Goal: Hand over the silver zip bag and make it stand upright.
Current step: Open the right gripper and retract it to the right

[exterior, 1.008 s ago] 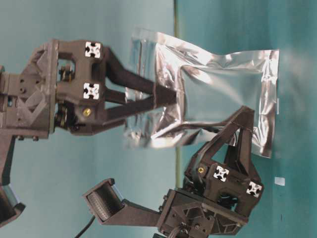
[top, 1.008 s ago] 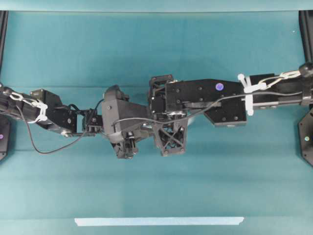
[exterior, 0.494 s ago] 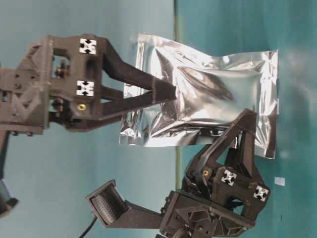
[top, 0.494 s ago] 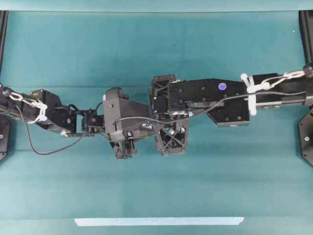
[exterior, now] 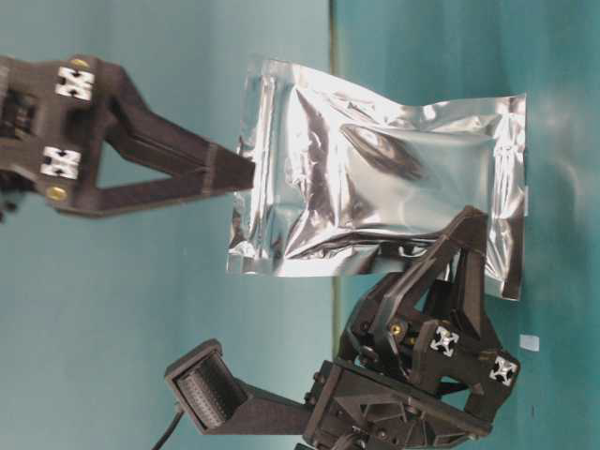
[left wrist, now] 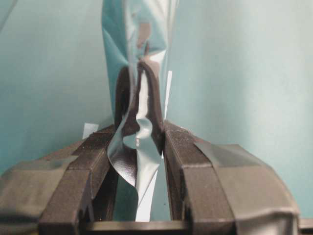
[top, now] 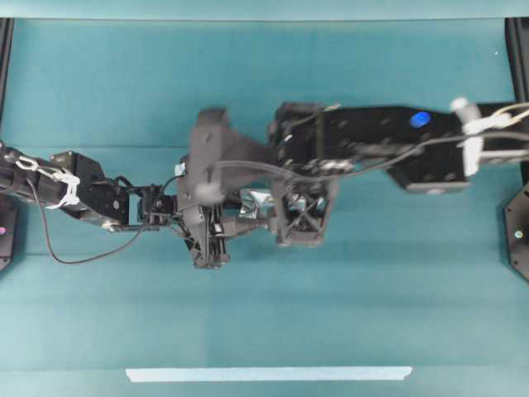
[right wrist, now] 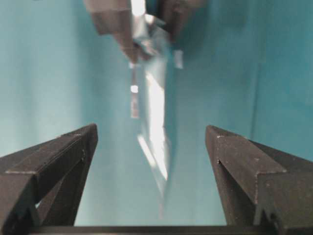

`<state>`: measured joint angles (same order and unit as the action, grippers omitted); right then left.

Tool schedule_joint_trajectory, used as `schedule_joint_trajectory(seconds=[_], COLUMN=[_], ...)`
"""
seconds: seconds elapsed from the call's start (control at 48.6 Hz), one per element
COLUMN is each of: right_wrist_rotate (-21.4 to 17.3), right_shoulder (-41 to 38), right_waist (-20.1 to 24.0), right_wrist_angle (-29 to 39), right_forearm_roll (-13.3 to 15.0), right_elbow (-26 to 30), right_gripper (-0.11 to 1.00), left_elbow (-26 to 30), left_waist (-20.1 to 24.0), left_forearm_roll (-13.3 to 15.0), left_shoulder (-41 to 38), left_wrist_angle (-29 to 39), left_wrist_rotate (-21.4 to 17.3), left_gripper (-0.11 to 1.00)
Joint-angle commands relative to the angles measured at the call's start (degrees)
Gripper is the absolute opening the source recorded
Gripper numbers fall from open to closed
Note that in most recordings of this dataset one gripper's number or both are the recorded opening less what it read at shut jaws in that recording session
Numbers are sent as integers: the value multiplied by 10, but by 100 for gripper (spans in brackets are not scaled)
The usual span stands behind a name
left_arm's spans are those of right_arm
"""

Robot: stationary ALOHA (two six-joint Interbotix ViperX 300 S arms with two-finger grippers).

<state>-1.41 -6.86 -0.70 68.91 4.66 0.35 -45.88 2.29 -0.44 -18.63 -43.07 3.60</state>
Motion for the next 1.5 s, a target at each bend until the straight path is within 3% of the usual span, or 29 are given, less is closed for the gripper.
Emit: schedule_joint_trajectory(seconds=[0.0, 0.35, 0.803, 1.05, 1.482], right_wrist_rotate=[-19, -109, -177, -184, -183], right_shoulder=[37, 128, 209, 249, 297], right_waist=[1, 1, 4, 4, 1], right_wrist_angle=[-13, -119, -230, -291, -308], right_forearm_roll=[2, 1, -10, -10, -10], right_elbow=[-12, -129, -243, -291, -339], right_gripper=[88, 88, 88, 88, 88], left_elbow=[1, 0, 1, 2, 7], left_waist=[-3, -8, -15, -15, -20], left_forearm_roll=[-2, -2, -1, -2, -1], left_shoulder=[3, 2, 1, -1, -3], left_wrist_angle=[-2, 4, 9, 10, 25], left_wrist_rotate=[-2, -4, -4, -4, -24], left_gripper=[28, 28, 28, 28, 28])
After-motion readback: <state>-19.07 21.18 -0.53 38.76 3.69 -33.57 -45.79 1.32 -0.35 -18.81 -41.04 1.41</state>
